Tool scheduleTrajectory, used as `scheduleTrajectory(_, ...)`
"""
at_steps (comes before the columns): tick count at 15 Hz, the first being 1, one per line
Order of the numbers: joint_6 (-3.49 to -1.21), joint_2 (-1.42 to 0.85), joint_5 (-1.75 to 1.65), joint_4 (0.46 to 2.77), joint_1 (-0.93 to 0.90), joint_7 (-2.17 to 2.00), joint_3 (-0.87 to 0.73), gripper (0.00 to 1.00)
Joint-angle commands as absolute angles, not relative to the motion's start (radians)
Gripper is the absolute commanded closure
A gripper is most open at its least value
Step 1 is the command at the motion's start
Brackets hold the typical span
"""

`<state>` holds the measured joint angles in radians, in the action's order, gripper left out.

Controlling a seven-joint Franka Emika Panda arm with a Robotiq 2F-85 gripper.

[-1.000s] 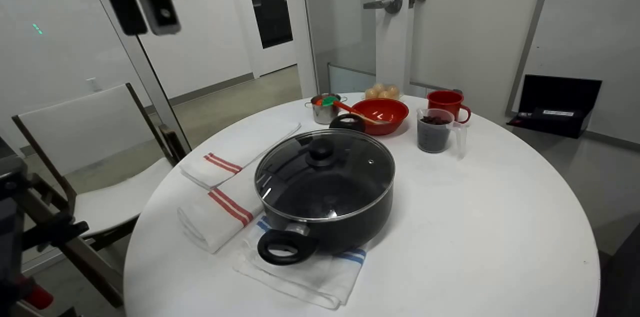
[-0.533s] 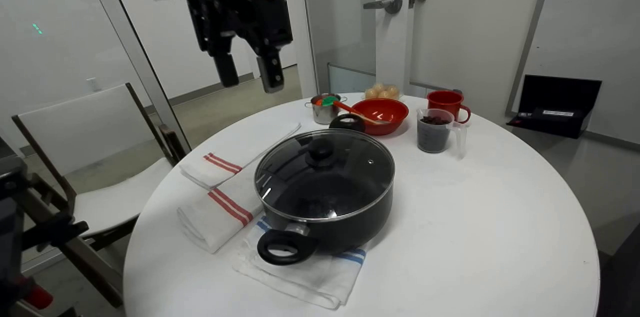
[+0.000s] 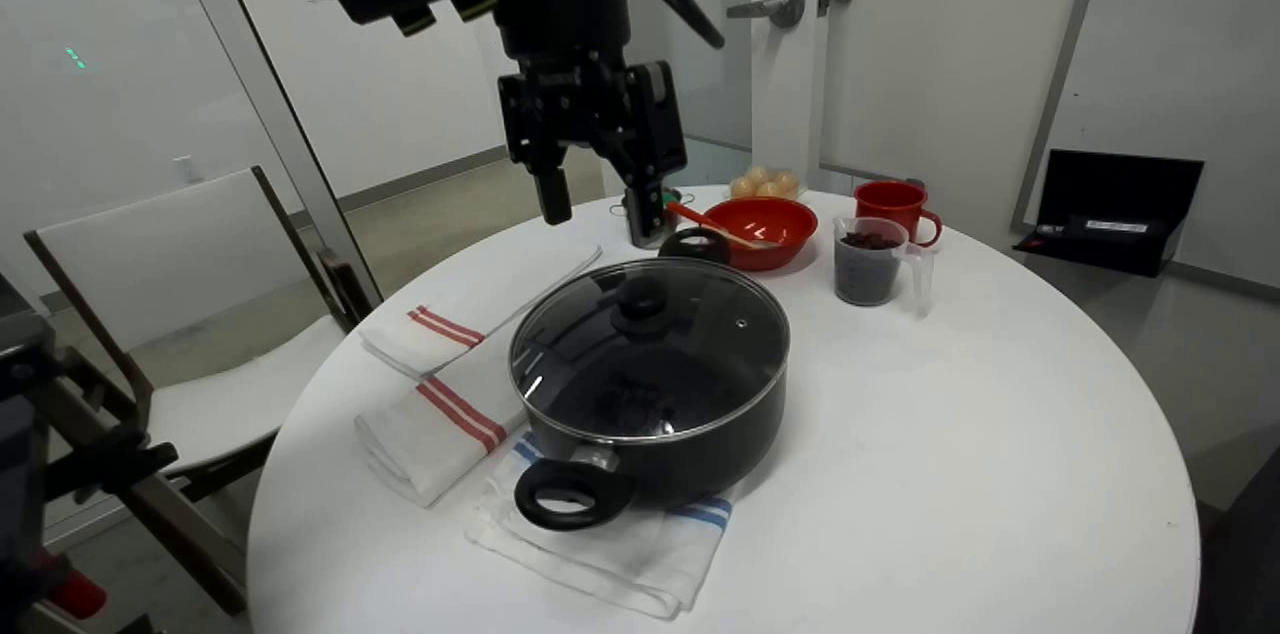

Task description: Put the lid on the towel

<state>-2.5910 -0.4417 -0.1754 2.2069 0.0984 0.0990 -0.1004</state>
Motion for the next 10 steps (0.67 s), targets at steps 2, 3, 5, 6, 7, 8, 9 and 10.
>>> scheduleTrajectory(2,-2.591,-0.549,-0.109,2.101,0.126,0.142,-0.057,0.0)
scheduleTrajectory(3,-2.59,-0.567,-0.098,2.086,0.13,0.149,-0.049,0.0)
scheduleTrajectory(5,-2.589,-0.601,-0.083,2.057,0.134,0.158,-0.036,0.0)
scheduleTrajectory(6,-2.588,-0.614,-0.077,2.045,0.136,0.162,-0.031,0.0)
scheduleTrajectory(7,-2.586,-0.631,-0.073,2.032,0.138,0.164,-0.027,0.0)
scheduleTrajectory(8,-2.583,-0.645,-0.07,2.02,0.14,0.166,-0.024,0.0)
scheduleTrajectory(9,-2.582,-0.662,-0.066,2.007,0.146,0.172,-0.018,0.0)
scheduleTrajectory(10,-2.577,-0.675,-0.062,1.997,0.149,0.175,-0.014,0.0)
